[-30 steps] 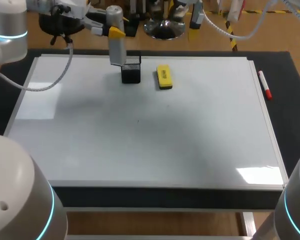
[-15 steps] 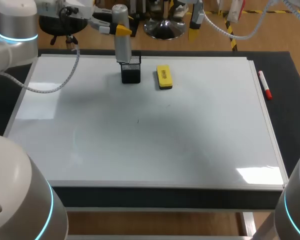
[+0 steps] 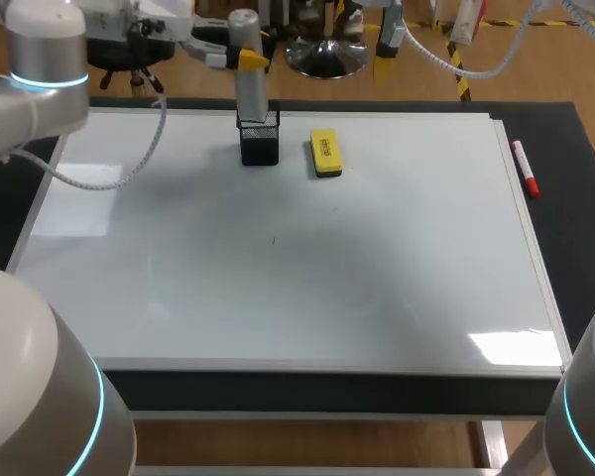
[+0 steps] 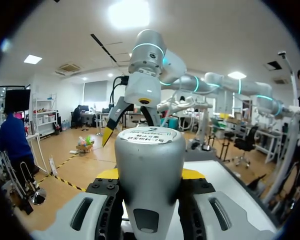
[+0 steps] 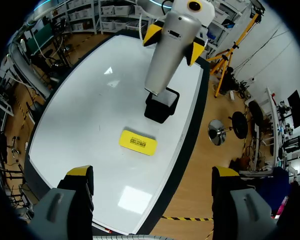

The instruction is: Pick up the inspection probe, press it on each red-marked spot on the whiteboard one by one, put down the probe, pick up the eraser, and wipe off all the red marks.

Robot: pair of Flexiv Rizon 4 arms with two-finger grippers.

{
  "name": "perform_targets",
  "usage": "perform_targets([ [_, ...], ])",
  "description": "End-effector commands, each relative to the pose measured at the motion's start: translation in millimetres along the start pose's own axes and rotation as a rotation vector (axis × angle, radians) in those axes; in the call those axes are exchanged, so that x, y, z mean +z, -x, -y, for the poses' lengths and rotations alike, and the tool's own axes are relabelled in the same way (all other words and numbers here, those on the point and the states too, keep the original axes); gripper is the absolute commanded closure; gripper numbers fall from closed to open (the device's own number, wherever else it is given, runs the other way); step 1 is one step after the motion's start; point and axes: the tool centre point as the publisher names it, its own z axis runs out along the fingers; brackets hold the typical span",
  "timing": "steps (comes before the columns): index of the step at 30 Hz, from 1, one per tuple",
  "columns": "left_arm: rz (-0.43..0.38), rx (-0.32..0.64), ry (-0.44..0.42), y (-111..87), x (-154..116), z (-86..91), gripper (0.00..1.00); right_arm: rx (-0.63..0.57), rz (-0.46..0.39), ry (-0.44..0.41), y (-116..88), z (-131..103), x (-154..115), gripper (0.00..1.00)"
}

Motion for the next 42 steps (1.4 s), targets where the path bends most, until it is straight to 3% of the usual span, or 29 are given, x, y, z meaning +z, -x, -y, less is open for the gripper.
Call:
perform_targets([
  [1, 0.007, 0.01, -0.002, 1.5, 1.7, -2.1, 1.0, -0.001, -0.002, -0.003, -0.1, 0.4, -1.3, 0.0],
  [18, 0.036, 0.086, -0.024, 7.6, 2.5, -8.7, 1.0, -0.001, -0.002, -0.003, -0.1, 0.4, -1.3, 0.0],
  [42, 0.069, 0.024, -0.017, 22.8, 7.8, -31.4, 1.0, -0.001, -0.002, -0.003, -0.1, 0.4, -1.3, 0.0],
])
